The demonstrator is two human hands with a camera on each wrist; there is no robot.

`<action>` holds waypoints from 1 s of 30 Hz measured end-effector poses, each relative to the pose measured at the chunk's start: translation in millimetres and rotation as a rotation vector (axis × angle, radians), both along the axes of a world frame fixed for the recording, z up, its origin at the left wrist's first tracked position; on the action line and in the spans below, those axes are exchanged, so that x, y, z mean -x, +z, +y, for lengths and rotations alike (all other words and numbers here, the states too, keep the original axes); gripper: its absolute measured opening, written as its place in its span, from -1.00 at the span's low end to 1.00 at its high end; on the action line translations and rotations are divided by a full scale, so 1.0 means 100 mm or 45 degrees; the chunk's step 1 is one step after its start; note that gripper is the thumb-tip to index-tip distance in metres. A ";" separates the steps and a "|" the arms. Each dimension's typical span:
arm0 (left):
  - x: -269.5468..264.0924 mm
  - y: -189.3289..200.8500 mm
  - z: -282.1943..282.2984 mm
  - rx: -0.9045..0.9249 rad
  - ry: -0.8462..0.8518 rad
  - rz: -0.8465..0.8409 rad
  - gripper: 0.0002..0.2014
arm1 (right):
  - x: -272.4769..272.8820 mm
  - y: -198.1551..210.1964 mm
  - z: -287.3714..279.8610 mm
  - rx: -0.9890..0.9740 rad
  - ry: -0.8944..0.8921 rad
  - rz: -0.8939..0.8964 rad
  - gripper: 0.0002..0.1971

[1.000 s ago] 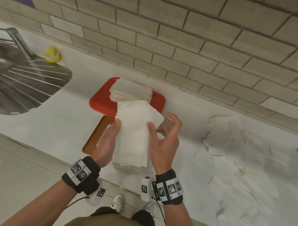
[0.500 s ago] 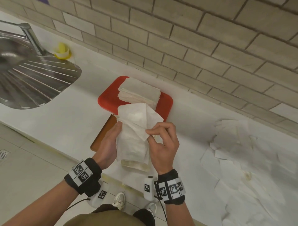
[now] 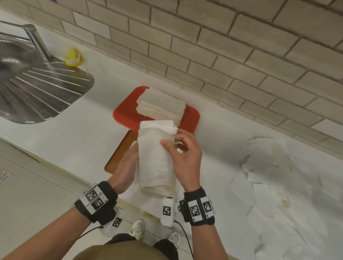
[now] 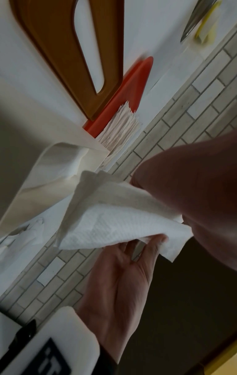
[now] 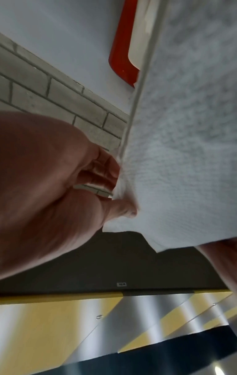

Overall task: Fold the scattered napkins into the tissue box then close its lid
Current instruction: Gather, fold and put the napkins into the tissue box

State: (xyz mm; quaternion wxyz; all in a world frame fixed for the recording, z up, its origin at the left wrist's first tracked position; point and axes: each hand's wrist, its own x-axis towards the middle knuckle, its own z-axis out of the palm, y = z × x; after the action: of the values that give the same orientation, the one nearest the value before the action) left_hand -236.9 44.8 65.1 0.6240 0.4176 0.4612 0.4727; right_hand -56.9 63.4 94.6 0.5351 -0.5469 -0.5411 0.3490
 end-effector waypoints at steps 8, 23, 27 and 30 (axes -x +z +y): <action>0.03 -0.08 -0.02 0.011 -0.009 -0.025 -0.55 | 0.17 -0.07 -0.04 -0.366 -0.291 -0.193 -0.84; -0.02 0.06 -0.04 0.215 0.074 -0.498 -0.51 | 0.20 0.09 -0.12 -0.160 0.137 0.077 -0.81; 0.00 0.11 0.06 0.218 0.043 -0.426 -0.63 | 0.12 0.21 -0.12 -0.074 -0.002 0.330 -0.74; 0.06 0.10 0.15 0.256 0.119 -0.453 -0.62 | -0.02 0.14 0.00 -0.101 -0.329 0.480 -0.76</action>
State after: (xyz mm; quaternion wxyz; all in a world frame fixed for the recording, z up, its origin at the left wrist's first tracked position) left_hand -242.9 60.3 74.7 0.7116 0.2413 0.4073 0.5192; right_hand -55.3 63.8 108.4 0.6879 -0.5153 -0.3704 0.3521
